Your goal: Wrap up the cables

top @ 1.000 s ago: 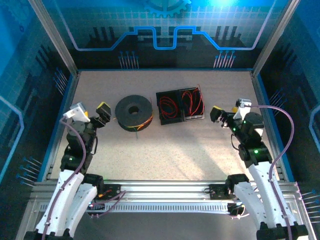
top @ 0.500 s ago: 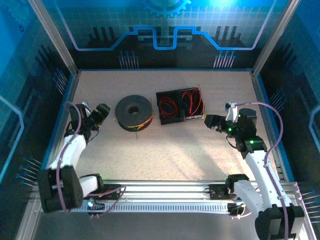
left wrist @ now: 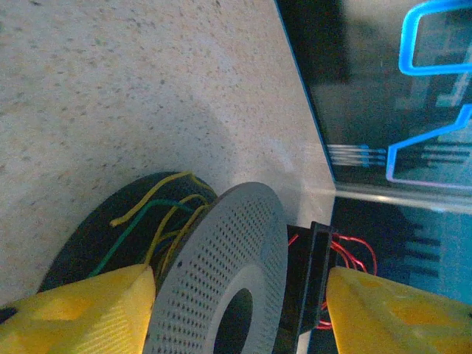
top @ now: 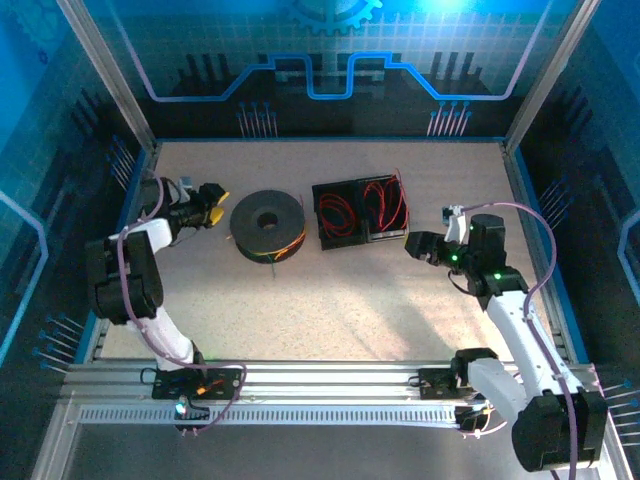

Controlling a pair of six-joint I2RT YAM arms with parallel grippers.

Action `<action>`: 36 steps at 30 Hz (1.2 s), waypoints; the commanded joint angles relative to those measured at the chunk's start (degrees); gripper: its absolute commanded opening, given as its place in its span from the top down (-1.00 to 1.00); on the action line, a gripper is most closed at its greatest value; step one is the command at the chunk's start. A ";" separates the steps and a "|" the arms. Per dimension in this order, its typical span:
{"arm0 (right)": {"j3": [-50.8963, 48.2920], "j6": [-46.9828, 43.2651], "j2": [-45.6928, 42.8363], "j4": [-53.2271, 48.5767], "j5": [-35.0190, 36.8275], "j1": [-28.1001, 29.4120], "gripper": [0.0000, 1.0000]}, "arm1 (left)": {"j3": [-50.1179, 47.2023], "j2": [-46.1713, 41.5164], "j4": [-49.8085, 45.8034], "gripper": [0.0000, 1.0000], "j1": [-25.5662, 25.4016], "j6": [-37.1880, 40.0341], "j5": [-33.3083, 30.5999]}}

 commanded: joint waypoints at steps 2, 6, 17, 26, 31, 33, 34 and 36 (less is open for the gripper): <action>2.56 -0.32 1.39 -1.10 -0.53 1.27 -0.22 | 3.06 5.09 -0.29 -0.24 0.38 3.63 7.02; 3.25 0.07 2.57 -0.85 -0.17 2.39 -0.22 | 4.29 7.95 -2.19 -0.25 -0.53 5.37 6.41; 4.06 0.62 4.78 -0.12 1.07 3.32 -0.22 | 6.35 8.86 -5.15 0.69 -5.58 7.85 8.48; 11.76 -0.28 11.16 -4.28 9.31 3.50 -0.10 | 7.17 -7.12 -18.54 1.00 -8.47 13.61 -3.23; 19.61 -3.11 18.27 -7.69 14.05 3.56 0.00 | 14.43 -17.14 -36.17 1.00 -17.39 21.01 -22.32; 22.89 -4.52 21.38 -9.34 16.47 3.65 0.08 | 17.85 -18.97 -41.73 1.00 -22.00 23.01 -30.12; 24.47 -5.49 23.01 -10.05 17.56 3.77 0.13 | 19.44 -19.44 -43.91 1.00 -24.26 23.76 -33.71; 27.22 -6.94 26.11 -11.44 19.37 3.87 0.25 | 21.58 -19.64 -46.89 1.00 -27.98 24.29 -39.37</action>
